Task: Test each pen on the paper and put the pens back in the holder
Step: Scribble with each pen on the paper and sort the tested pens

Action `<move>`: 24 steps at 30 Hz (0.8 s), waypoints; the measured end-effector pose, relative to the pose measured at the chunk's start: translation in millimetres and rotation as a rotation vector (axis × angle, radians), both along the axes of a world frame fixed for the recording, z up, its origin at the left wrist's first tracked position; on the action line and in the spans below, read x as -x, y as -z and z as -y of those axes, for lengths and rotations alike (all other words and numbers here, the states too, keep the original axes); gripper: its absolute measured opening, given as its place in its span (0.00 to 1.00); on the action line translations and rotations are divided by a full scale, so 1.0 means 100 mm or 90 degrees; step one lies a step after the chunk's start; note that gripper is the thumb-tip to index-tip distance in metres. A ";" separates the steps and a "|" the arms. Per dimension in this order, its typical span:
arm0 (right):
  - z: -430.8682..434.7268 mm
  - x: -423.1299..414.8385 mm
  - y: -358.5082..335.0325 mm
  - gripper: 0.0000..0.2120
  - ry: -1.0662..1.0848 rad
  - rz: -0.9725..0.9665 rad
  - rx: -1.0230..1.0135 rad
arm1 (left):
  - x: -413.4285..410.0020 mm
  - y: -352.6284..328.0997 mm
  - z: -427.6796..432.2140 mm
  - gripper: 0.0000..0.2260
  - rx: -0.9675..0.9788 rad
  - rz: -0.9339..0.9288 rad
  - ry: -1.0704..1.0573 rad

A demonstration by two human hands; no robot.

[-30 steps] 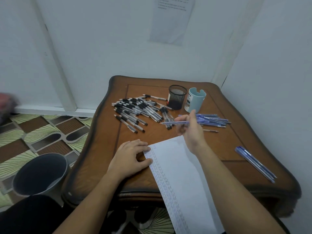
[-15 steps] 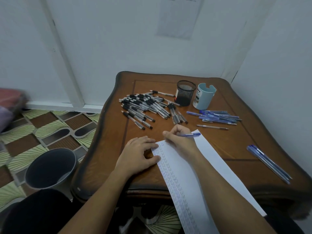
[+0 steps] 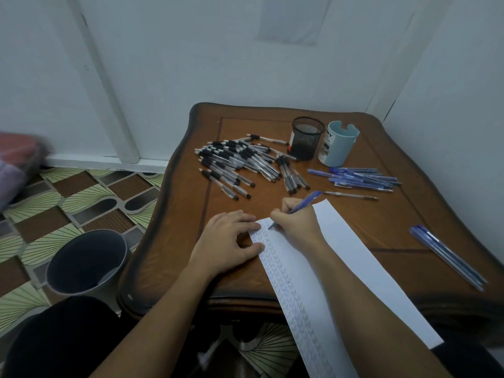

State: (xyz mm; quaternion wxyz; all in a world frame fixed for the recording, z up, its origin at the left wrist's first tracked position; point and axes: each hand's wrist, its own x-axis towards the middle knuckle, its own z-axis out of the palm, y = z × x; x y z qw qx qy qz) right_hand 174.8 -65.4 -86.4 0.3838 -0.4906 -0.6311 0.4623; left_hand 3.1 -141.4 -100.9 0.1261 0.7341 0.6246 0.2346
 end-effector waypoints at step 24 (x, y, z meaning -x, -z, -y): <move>-0.02 0.00 0.05 0.17 0.005 -0.007 -0.020 | 0.00 0.02 0.00 0.25 -0.009 0.002 -0.002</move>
